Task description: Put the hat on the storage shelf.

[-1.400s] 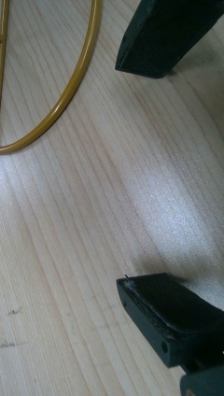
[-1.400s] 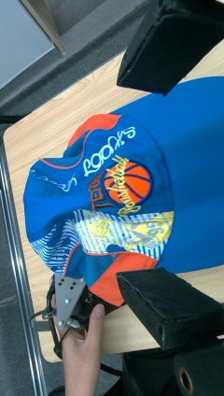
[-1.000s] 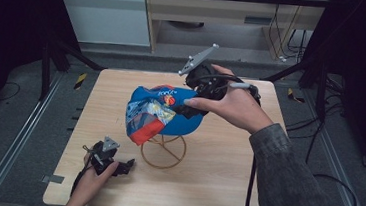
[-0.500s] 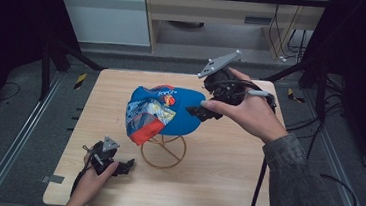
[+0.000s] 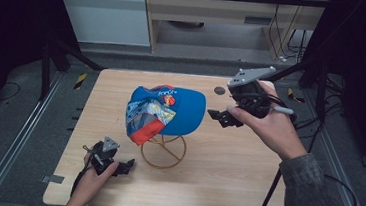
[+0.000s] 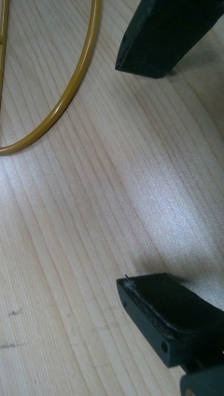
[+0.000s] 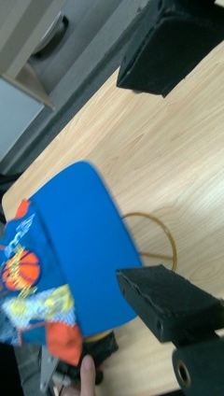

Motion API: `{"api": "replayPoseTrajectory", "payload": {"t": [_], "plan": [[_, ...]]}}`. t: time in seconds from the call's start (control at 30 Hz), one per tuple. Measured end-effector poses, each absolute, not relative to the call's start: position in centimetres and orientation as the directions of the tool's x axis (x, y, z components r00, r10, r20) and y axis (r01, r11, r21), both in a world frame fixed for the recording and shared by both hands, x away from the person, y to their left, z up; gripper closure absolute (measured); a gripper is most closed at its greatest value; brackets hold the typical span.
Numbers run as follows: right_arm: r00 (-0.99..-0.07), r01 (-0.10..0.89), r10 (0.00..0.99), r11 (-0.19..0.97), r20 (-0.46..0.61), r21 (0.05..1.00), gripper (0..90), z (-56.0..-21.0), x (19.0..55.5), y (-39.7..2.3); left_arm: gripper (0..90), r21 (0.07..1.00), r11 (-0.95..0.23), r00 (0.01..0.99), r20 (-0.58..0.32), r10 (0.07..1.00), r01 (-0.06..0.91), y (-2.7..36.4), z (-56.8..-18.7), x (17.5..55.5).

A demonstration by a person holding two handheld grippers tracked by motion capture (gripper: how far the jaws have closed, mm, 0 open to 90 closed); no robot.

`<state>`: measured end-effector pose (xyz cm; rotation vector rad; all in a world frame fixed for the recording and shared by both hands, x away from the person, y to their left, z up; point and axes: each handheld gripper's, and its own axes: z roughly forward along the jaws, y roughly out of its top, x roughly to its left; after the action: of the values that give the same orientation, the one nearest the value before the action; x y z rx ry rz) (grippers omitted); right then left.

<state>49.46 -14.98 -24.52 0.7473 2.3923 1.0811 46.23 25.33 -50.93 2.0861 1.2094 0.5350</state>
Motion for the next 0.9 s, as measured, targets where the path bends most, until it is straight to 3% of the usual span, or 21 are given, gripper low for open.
{"api": "replayPoseTrajectory", "payload": {"t": [0.4,0.9], "plan": [[-0.739,0.335,0.661,0.526,-0.128,0.782,13.7,-29.8,48.4,-17.8,0.0,0.710,-0.360,0.492,0.022,0.870,0.605,25.4,-50.9,46.2],[-0.718,0.400,0.689,0.523,-0.096,0.753,15.3,-37.6,48.2,-18.4,0.0,0.712,-0.356,0.490,0.020,0.872,0.605,25.3,-50.9,46.2]]}}
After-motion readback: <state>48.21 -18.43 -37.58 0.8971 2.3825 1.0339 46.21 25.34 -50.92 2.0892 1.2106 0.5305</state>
